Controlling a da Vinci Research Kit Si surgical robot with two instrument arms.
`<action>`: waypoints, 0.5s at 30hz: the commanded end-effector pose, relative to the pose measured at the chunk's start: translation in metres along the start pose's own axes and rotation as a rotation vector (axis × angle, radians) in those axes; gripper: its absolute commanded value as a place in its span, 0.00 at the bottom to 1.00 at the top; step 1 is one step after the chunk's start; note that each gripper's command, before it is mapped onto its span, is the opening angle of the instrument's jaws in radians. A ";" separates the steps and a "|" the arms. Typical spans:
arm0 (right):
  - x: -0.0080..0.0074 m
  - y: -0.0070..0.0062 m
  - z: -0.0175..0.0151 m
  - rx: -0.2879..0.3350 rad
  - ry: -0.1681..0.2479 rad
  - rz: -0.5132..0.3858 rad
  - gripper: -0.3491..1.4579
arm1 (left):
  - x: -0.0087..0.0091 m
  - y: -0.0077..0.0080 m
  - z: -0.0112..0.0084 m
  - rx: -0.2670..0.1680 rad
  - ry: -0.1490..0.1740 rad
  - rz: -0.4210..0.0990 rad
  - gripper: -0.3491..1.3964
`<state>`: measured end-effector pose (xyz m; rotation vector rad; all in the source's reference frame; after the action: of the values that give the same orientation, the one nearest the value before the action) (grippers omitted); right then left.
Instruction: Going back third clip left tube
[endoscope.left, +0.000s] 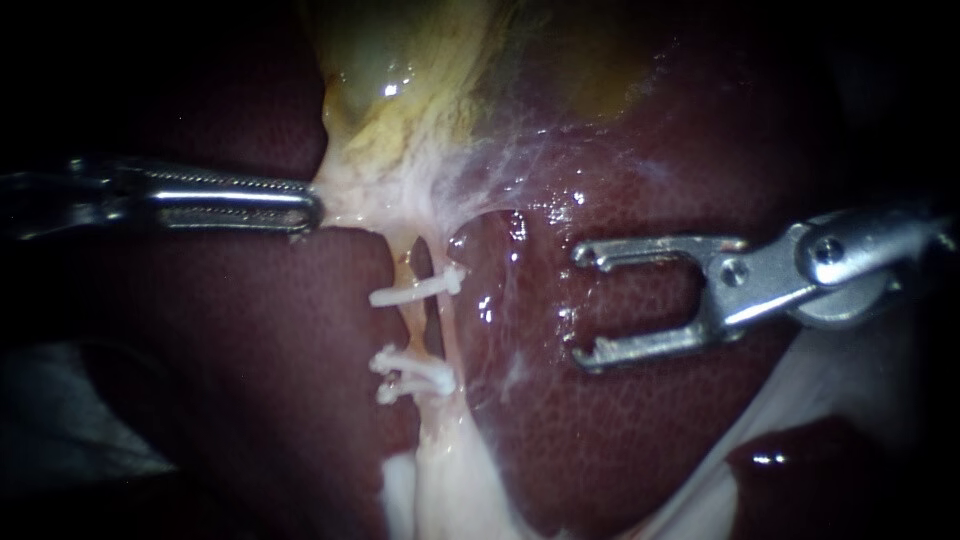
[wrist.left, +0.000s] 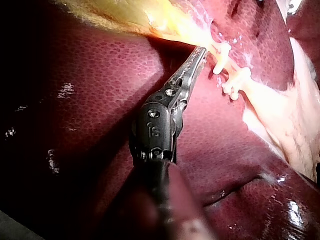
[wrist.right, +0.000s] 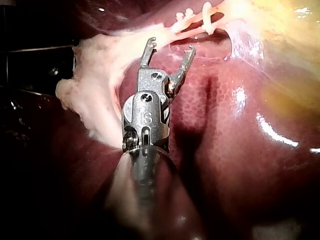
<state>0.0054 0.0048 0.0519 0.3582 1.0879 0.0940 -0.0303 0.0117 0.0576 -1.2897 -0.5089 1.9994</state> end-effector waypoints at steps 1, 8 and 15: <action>-0.0001 0.0000 0.0000 0.000 0.001 0.000 0.47 | 0.0000 -0.0001 0.0001 0.000 0.000 0.000 0.00; -0.0003 0.0001 -0.0002 -0.001 0.000 0.001 0.47 | -0.0006 -0.0013 0.0017 0.005 0.002 0.003 0.00; -0.0003 0.0001 -0.0004 -0.001 0.000 0.001 0.47 | -0.0019 -0.0031 0.0043 0.014 0.002 0.004 0.00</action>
<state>0.0049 0.0048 0.0520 0.3578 1.0869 0.0955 -0.0328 0.0126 0.0629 -1.2863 -0.4900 2.0032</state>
